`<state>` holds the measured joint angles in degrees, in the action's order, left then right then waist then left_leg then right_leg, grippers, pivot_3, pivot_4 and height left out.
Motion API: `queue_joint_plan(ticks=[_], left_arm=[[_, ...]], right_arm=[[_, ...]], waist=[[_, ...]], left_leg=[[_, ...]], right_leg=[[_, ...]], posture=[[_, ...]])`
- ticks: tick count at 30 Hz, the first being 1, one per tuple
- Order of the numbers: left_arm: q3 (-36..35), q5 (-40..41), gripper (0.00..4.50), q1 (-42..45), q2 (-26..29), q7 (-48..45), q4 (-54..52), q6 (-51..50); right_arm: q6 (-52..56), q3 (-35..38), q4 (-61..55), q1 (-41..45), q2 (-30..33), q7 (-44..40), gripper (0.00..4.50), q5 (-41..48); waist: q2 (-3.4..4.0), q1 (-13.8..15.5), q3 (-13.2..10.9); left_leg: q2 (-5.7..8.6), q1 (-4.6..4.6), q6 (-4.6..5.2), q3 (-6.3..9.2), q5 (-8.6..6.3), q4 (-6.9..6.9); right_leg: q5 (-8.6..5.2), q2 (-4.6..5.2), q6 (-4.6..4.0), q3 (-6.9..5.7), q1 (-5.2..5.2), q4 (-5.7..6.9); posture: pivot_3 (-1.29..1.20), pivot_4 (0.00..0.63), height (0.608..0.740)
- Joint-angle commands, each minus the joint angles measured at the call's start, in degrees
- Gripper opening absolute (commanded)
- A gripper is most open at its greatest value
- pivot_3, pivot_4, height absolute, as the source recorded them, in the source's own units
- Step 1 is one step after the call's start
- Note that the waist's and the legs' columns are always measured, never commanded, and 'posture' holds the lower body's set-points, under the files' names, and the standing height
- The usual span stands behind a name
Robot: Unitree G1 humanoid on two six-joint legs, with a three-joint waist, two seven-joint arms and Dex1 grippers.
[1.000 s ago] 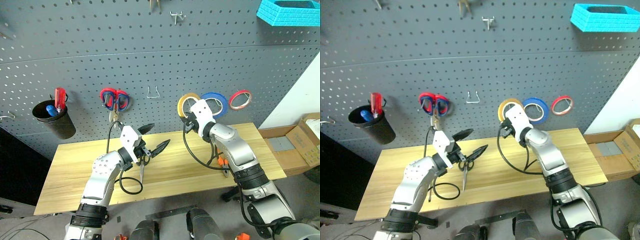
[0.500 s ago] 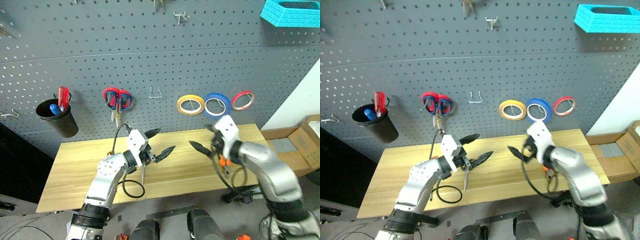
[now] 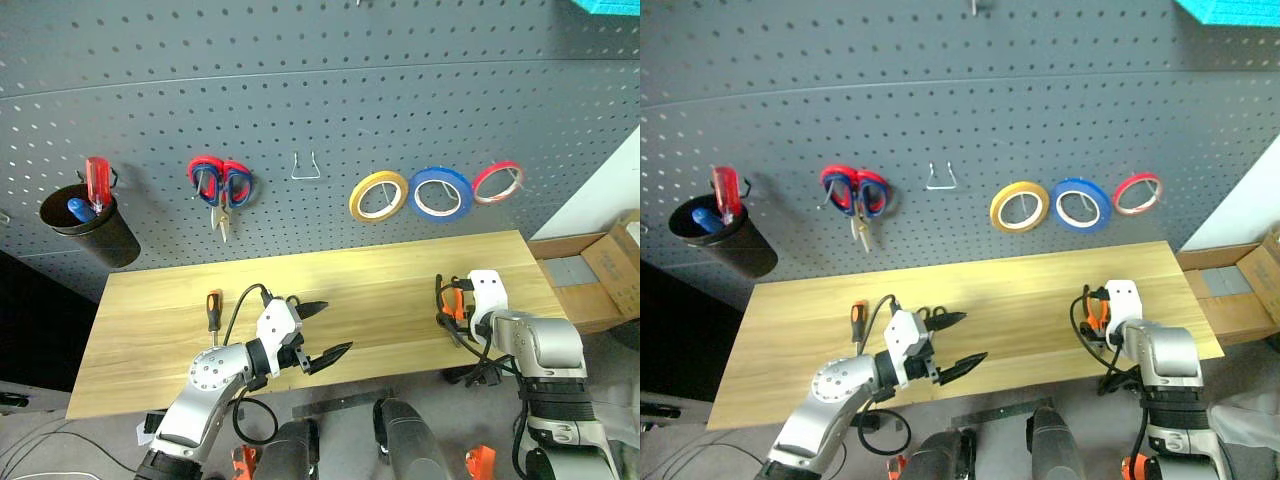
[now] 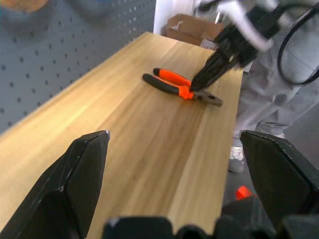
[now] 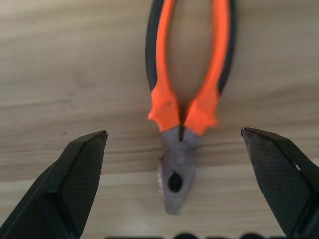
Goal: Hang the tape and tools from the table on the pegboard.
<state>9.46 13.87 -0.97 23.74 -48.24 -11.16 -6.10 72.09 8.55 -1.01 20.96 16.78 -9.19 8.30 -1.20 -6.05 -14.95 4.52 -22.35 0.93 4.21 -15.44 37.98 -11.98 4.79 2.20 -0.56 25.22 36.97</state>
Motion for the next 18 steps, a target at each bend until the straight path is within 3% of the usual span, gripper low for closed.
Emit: queue_joint_plan(ticks=[1, 13, 16, 18], left_arm=[[-0.2, 1.2, 4.50, -1.5, 0.6, 0.8, -5.1, -1.7], [-0.8, 2.1, 4.50, -3.6, 1.6, 2.5, -9.9, -4.7], [-1.0, 2.3, 4.50, -4.0, 2.0, 2.9, -10.4, -4.9], [-1.2, 2.3, 4.50, -3.9, 2.1, 3.2, -10.4, -4.9]], right_arm=[[-3.8, 1.8, 4.5, 1.9, -0.3, 2.3, 4.47, -1.2], [-14.4, -0.2, 17.9, 7.2, -0.6, 1.9, 4.47, -2.1], [-14.6, 0.6, 18.8, 7.9, -1.3, 2.3, 3.90, -1.8], [-14.3, -0.1, 18.6, 8.2, -1.2, 1.8, 3.27, -1.9]], waist=[[0.07, 0.3, -0.4], [-0.13, 0.4, -1.7], [-0.17, 0.5, -1.8], [-0.17, 0.6, -1.8]], left_leg=[[0.01, -0.12, 0.03, 0.00, -0.02, 0.03], [-0.07, -0.06, 0.10, -0.08, -0.05, 0.11], [-0.09, -0.07, 0.10, -0.07, -0.05, 0.09], [-0.09, -0.07, 0.10, -0.06, -0.05, 0.08]], right_leg=[[0.01, 0.03, -0.01, -0.01, 0.10, -0.02], [0.00, -0.06, 0.02, -0.06, 0.03, -0.07], [0.01, -0.08, 0.01, -0.07, 0.04, -0.08], [0.01, -0.08, 0.01, -0.06, 0.04, -0.08]], posture=[[-0.16, 0.341, 0.740], [-0.12, 0.350, 0.740], [-0.11, 0.346, 0.740], [-0.11, 0.339, 0.740]])
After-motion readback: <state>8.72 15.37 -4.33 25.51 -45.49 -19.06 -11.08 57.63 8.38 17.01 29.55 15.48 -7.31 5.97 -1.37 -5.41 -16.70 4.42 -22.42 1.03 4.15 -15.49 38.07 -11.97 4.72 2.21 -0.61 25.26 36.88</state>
